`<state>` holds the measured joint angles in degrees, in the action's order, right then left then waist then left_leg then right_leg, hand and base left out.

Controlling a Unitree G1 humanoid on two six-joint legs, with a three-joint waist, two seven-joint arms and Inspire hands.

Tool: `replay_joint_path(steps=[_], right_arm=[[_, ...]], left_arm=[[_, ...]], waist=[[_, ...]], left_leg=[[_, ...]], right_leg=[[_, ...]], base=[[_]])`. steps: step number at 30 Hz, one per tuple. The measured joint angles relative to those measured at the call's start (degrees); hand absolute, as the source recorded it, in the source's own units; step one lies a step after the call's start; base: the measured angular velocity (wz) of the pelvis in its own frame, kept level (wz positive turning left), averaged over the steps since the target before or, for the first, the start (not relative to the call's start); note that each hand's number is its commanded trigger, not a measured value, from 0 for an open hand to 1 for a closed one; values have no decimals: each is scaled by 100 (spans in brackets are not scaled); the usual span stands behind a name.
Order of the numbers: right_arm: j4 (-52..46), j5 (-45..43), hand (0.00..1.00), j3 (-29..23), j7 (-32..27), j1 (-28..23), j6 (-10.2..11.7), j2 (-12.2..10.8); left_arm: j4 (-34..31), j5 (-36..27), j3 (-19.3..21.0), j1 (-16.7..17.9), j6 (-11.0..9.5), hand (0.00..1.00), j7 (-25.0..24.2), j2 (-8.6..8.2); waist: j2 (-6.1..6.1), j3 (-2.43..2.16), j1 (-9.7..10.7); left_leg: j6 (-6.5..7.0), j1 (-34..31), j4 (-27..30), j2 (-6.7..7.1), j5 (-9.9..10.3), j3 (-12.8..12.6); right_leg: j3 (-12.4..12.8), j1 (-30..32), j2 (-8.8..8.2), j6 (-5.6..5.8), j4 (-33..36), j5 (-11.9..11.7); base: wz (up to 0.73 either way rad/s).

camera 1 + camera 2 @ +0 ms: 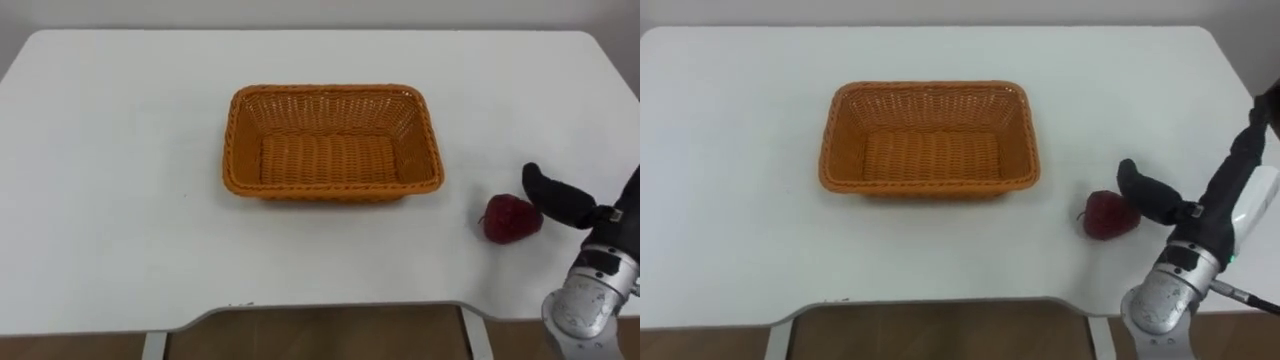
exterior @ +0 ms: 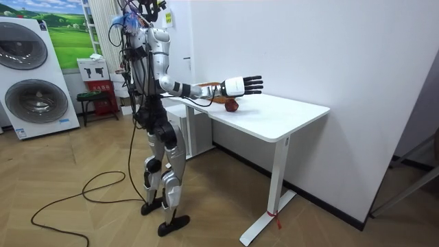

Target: Pick and place apple

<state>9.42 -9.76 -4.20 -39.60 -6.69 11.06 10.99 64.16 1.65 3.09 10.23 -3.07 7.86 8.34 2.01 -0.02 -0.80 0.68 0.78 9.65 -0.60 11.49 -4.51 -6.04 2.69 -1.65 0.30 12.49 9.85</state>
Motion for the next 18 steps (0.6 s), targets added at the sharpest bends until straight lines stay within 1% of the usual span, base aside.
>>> replay_joint_path(steps=[1,2,4,10,14,16,18], right_arm=[[5,0,0,74,65,-33,0,0],[19,2,0,150,146,-63,0,0],[32,38,0,258,239,-71,-1,1],[31,218,0,366,358,4,19,-1],[-46,218,0,397,363,11,73,1],[-46,178,0,422,440,12,85,1],[-46,57,0,426,545,12,85,1]], left_arm=[[3,-35,-3,2,0,0,-3,-1],[3,-113,-4,5,0,0,-2,-1],[3,-112,-3,4,-3,0,2,-1],[0,-104,-2,5,-70,0,45,-4],[0,-104,6,6,-77,0,52,-8],[0,-106,8,5,-115,0,53,-8],[0,-106,10,1,-123,0,53,-7]], waist=[[-4,8,1],[-10,28,-12],[-19,39,-71],[-35,45,-173],[-84,15,-259],[-100,6,-262],[-107,6,-261]], left_leg=[[0,10,2,0,0,1],[0,28,2,-1,0,1],[0,39,-5,0,0,-6],[-1,40,-25,1,1,-6],[-1,41,-24,0,1,-1],[0,51,-22,1,1,1],[0,68,-22,2,1,5]], right_leg=[[-4,-15,-1,0,0,0],[-4,-28,-2,-1,4,0],[23,-24,0,0,14,0],[45,-25,11,8,-1,-6],[47,-25,14,8,-1,-6],[44,-34,11,8,-2,-6],[47,-51,10,8,-11,-6]], base=[[0],[0],[-4],[-1],[0],[0],[0]])
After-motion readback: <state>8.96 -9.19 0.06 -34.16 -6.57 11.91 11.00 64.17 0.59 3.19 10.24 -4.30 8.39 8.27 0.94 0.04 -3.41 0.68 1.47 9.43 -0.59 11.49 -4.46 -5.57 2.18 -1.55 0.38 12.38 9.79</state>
